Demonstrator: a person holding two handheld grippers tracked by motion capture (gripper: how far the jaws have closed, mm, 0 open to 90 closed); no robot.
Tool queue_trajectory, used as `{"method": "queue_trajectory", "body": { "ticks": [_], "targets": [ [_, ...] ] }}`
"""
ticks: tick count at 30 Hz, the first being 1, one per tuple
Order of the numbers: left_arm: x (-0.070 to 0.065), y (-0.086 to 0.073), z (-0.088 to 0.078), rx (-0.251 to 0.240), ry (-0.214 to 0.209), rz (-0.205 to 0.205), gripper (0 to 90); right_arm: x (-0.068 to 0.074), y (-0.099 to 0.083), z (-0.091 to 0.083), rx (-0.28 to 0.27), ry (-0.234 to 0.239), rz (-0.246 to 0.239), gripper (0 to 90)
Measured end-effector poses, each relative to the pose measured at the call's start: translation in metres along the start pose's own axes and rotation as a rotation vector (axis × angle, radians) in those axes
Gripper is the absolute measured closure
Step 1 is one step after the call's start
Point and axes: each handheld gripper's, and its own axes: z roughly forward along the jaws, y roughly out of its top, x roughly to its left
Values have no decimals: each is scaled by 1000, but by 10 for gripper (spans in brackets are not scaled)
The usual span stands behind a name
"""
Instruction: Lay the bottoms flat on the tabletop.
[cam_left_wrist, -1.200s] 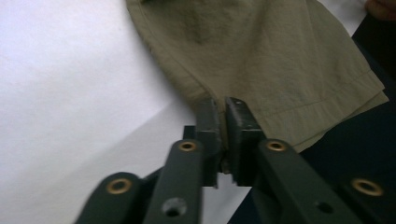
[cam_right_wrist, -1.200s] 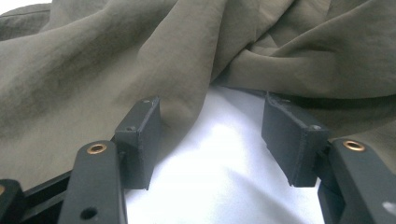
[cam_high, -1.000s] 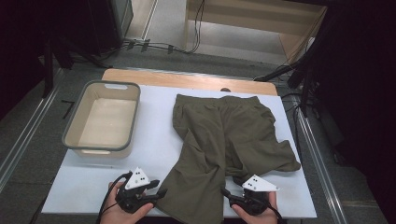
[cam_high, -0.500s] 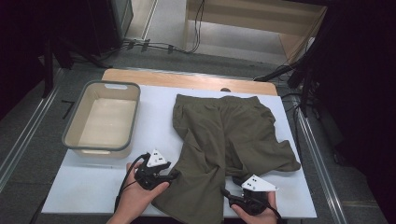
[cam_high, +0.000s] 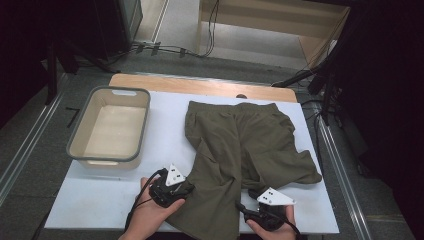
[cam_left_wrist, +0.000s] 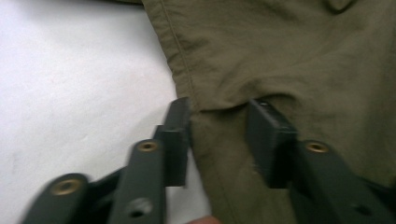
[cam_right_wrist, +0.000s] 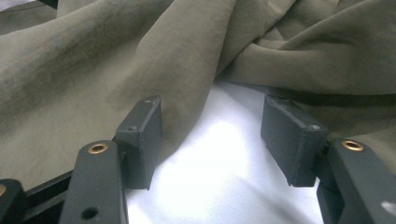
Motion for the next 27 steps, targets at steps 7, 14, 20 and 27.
{"method": "queue_trajectory", "body": {
  "ticks": [7,14,20,27],
  "targets": [
    [2,-5,-8,22,-89,-41,867,0,0,0,0,0,-4,370],
    [1,-20,-31,19,-97,-69,874,1,0,0,0,5,-15,370],
    [0,-35,-50,32,-79,-89,874,1,1,-2,-1,17,-12,370],
    [10,-38,-59,-24,-78,-146,684,-3,5,-7,-23,34,10,378]
  ]
}}
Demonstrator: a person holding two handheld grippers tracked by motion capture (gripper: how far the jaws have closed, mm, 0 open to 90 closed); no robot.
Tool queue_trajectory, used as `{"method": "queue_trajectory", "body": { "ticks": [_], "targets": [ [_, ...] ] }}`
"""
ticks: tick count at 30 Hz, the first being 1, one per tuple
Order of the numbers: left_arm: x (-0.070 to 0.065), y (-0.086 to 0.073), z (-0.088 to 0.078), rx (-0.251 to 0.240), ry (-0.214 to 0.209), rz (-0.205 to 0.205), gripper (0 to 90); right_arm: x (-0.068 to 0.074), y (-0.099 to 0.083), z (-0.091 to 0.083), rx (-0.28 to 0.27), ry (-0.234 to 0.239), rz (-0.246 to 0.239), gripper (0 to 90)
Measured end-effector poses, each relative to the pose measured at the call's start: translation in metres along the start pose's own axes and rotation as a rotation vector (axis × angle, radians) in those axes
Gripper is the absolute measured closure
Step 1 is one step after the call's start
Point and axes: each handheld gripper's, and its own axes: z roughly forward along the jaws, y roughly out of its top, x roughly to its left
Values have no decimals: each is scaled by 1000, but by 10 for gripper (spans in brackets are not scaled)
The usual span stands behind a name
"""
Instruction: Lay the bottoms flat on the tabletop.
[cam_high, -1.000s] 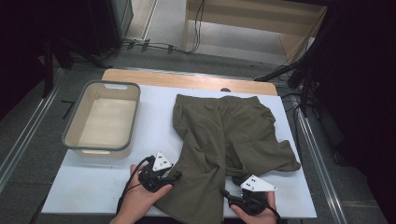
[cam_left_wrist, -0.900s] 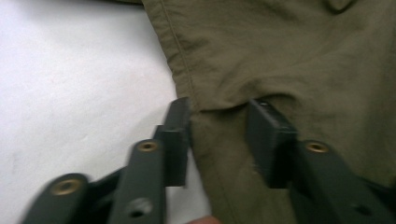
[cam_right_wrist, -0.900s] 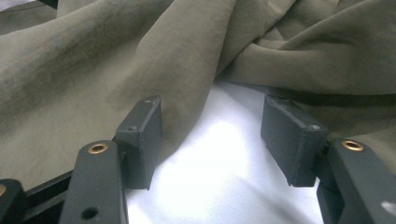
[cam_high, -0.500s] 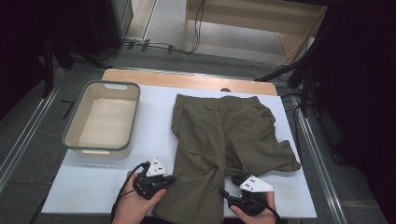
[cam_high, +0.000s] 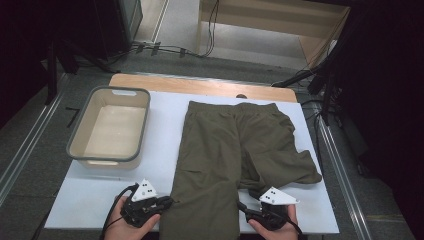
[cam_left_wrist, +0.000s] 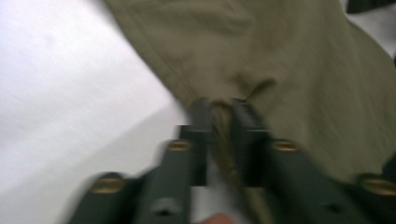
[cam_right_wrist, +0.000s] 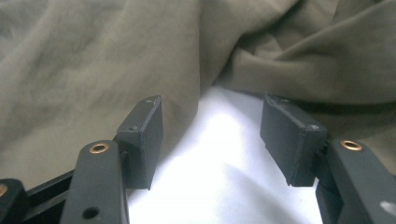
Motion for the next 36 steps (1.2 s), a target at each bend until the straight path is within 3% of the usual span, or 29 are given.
{"method": "queue_trajectory", "body": {
  "ticks": [2,4,9,14,19,21,23,25,28,30,36],
  "targets": [
    [5,8,2,-32,11,-11,532,0,4,-2,-14,0,-2,384],
    [9,17,6,-46,13,-12,474,-1,9,-6,-33,-3,-7,405],
    [23,33,28,-39,56,-38,411,-13,27,-22,-108,-16,15,441],
    [27,41,50,7,98,-40,375,-26,39,-31,-150,-83,29,438],
    [18,42,53,27,138,-6,485,-35,37,-23,-102,-195,53,328],
    [13,41,54,34,170,27,583,-39,33,-15,-74,-205,93,307],
    [10,42,52,65,177,66,736,-39,28,-6,-42,-197,97,388],
    [9,42,52,79,169,94,866,-37,24,2,-10,-188,67,552],
    [8,43,49,94,217,124,883,-39,21,3,6,-184,40,743],
    [14,42,43,88,252,114,884,-45,20,-4,-16,-194,49,814],
    [39,36,26,70,325,51,885,-70,17,-28,-78,-247,106,839]
  ]
}}
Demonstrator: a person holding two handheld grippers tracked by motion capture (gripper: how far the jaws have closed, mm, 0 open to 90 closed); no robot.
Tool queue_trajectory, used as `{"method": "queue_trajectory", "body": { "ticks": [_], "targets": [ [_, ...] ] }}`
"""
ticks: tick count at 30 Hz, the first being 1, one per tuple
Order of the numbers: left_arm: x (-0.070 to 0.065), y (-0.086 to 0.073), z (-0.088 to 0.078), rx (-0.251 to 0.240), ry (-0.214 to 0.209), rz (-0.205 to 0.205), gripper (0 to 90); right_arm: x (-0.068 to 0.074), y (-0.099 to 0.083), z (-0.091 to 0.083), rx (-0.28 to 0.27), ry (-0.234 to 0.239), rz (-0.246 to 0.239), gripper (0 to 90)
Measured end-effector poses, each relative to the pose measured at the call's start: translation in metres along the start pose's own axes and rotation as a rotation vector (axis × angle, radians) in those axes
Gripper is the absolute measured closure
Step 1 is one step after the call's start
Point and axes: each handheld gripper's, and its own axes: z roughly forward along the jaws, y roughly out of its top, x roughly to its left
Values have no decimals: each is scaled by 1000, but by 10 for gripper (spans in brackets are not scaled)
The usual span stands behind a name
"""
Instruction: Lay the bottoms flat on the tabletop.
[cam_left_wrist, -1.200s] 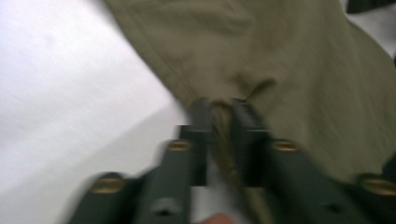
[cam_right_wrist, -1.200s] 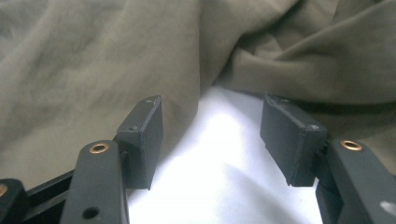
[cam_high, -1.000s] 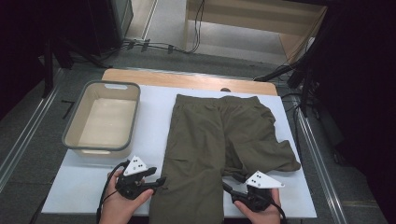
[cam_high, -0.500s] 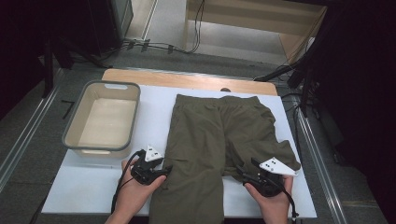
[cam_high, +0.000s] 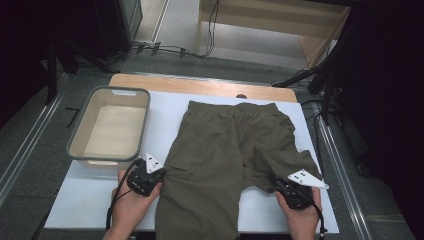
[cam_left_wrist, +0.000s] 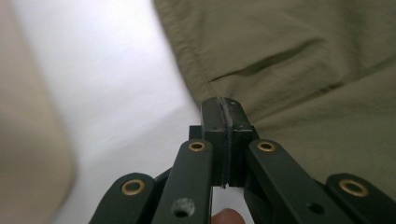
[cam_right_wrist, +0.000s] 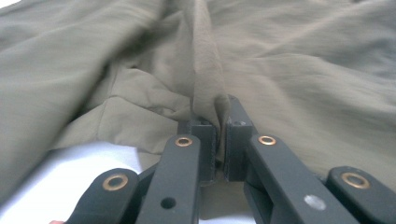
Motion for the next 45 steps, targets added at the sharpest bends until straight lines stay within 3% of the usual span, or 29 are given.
{"method": "queue_trajectory", "body": {
  "ticks": [3,9,13,15,17,19,23,28,35,41,45],
  "targets": [
    [4,-4,0,-7,17,-28,884,-9,-2,-2,-10,-18,15,839],
    [7,-5,-3,-5,41,-22,883,-19,-4,-8,-23,-56,18,843],
    [6,-6,-4,-28,36,-26,879,-21,-5,-8,-28,-47,25,835],
    [3,-7,-9,-60,22,-37,807,-20,-8,-9,-50,-4,39,701],
    [-3,-6,-15,-113,-17,-45,619,-19,-9,-10,-67,63,53,521],
    [-14,-4,-21,-142,-39,-37,498,-13,-8,-13,-68,75,49,414],
    [-36,-1,-25,-182,-148,-17,371,-2,-9,-22,-78,109,49,364],
    [-69,3,-23,-190,-266,39,332,15,-14,-28,-66,125,48,365],
    [-108,15,-14,-195,-386,102,327,36,-18,-24,-45,158,23,450],
    [-135,21,-4,-164,-446,168,324,54,-23,-7,15,212,-25,509],
    [-153,24,5,-140,-485,195,300,60,-26,4,41,190,-46,463]
  ]
}}
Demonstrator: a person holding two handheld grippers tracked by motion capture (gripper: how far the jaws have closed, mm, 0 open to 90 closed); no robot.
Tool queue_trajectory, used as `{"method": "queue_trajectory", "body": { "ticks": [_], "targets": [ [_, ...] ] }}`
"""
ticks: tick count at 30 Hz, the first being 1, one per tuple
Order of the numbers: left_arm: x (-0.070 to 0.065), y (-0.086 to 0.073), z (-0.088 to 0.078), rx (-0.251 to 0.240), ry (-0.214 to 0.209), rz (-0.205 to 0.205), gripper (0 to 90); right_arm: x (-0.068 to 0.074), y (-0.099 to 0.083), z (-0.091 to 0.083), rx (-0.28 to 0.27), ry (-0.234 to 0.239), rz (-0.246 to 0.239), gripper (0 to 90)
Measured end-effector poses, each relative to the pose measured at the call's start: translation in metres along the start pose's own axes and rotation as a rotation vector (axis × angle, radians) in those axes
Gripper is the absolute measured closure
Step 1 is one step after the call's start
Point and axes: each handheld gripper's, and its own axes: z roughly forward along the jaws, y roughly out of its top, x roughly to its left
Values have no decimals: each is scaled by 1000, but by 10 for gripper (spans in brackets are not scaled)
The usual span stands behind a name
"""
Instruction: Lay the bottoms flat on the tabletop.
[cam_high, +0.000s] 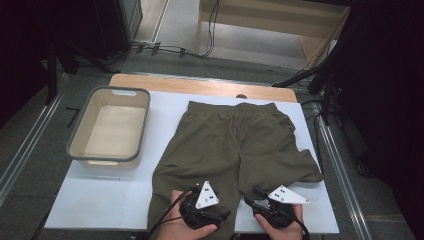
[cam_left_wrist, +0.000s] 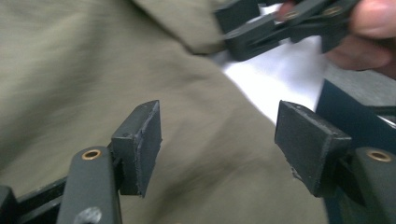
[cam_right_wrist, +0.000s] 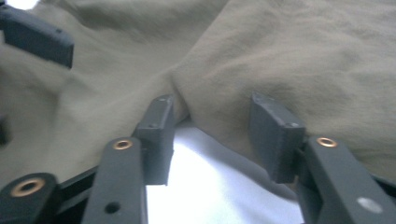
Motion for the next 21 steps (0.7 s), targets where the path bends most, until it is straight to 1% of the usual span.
{"method": "queue_trajectory", "body": {
  "ticks": [2,4,5,7,9,11,12,13,14,15,16,17,18,19,20,21],
  "targets": [
    [-6,2,9,18,3,16,286,2,0,5,18,-23,-7,413],
    [-10,2,18,37,-8,19,284,3,0,9,31,-43,-24,404],
    [-13,2,22,49,-6,24,283,4,0,11,39,-46,-27,413],
    [-16,1,29,75,13,35,281,3,0,12,55,-43,-18,451],
    [-18,0,33,93,48,38,295,2,0,13,60,-51,-16,502],
    [-19,0,33,96,77,46,371,1,-1,13,59,-63,-30,583],
    [-19,0,32,91,89,50,434,1,-1,12,60,-69,-33,617],
    [-18,0,31,83,88,49,544,0,-1,12,59,-69,-31,653],
    [-17,0,30,80,76,38,636,-1,-1,12,59,-65,-34,691],
    [-15,0,29,82,62,29,698,-1,-1,12,60,-59,-36,716],
    [-13,0,28,89,50,30,763,-1,-1,12,61,-60,-38,745],
    [-12,0,26,86,41,25,837,-1,-1,12,61,-65,-45,774],
    [-11,0,25,77,34,21,878,-1,-1,12,63,-69,-50,799],
    [-9,0,22,77,22,18,885,-1,-1,12,64,-72,-53,824],
    [-8,1,20,72,10,7,888,-3,-1,12,64,-73,-59,841],
    [-4,1,16,70,-2,3,889,-4,-1,11,65,-71,-51,852]
  ]
}}
